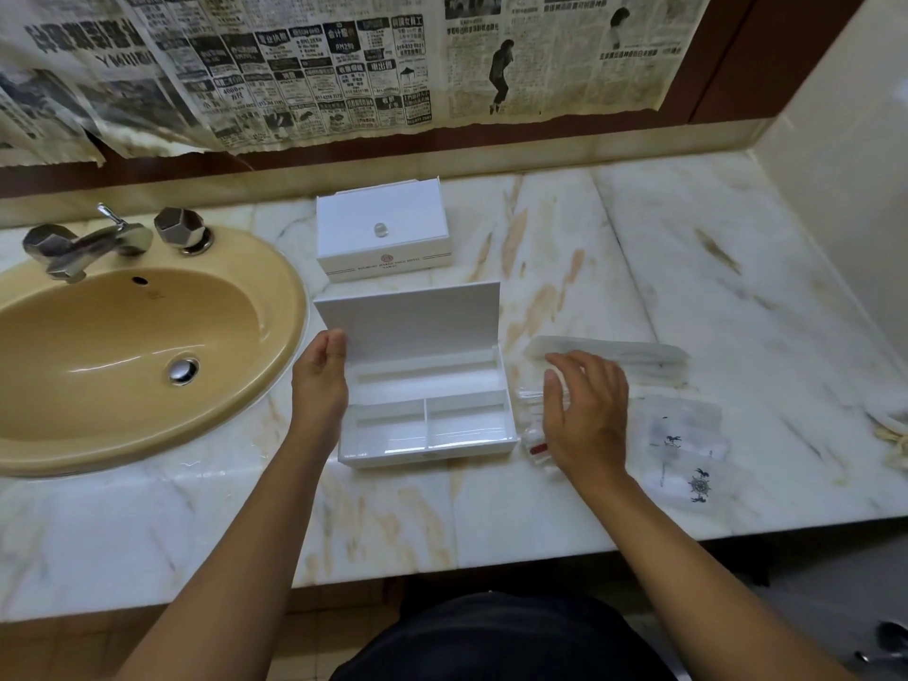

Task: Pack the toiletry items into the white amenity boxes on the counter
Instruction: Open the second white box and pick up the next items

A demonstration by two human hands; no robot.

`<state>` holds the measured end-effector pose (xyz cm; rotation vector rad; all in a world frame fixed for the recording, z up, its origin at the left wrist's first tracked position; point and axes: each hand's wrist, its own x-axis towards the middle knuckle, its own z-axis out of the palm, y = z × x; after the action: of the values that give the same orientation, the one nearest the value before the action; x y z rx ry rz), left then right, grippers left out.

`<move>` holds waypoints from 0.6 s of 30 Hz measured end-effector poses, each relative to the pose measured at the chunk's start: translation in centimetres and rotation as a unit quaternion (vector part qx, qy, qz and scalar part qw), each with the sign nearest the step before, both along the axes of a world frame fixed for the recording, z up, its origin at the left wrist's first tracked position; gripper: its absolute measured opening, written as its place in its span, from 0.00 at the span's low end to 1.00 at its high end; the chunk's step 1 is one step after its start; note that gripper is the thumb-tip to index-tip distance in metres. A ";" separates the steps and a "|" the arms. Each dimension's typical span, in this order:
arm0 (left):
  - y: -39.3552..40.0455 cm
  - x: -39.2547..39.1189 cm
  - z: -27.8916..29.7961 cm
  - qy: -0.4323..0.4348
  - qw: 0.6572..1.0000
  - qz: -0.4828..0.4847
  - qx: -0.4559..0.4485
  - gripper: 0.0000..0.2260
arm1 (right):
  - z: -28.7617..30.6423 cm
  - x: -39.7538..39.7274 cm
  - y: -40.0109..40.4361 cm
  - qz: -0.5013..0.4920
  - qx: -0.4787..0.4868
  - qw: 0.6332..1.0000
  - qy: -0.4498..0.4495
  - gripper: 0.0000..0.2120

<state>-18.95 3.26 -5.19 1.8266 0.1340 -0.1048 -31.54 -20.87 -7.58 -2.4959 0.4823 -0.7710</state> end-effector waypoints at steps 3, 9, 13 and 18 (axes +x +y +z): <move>-0.1 0.0 0.1 -0.001 1.000 0.003 -0.001 0.14 | 0.2 -0.8 -1.6 -0.056 -0.042 0.997 0.017 0.13; 0.0 -0.1 -0.2 -0.002 1.000 0.005 -0.001 0.14 | -1.3 -3.3 -4.1 -0.156 -0.054 0.979 0.121 0.18; -0.2 -0.2 -0.1 0.002 1.000 0.008 -0.003 0.14 | -3.5 -4.6 -4.6 -0.175 -0.025 0.968 0.179 0.23; -0.1 -0.2 -0.1 0.011 1.000 0.012 -0.002 0.17 | -4.5 -4.6 -4.4 -0.157 0.035 0.976 0.147 0.26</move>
<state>-19.12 3.15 -5.33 1.8203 0.1699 -0.1081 -36.19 -25.31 -12.05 -2.5084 1.0086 -0.4815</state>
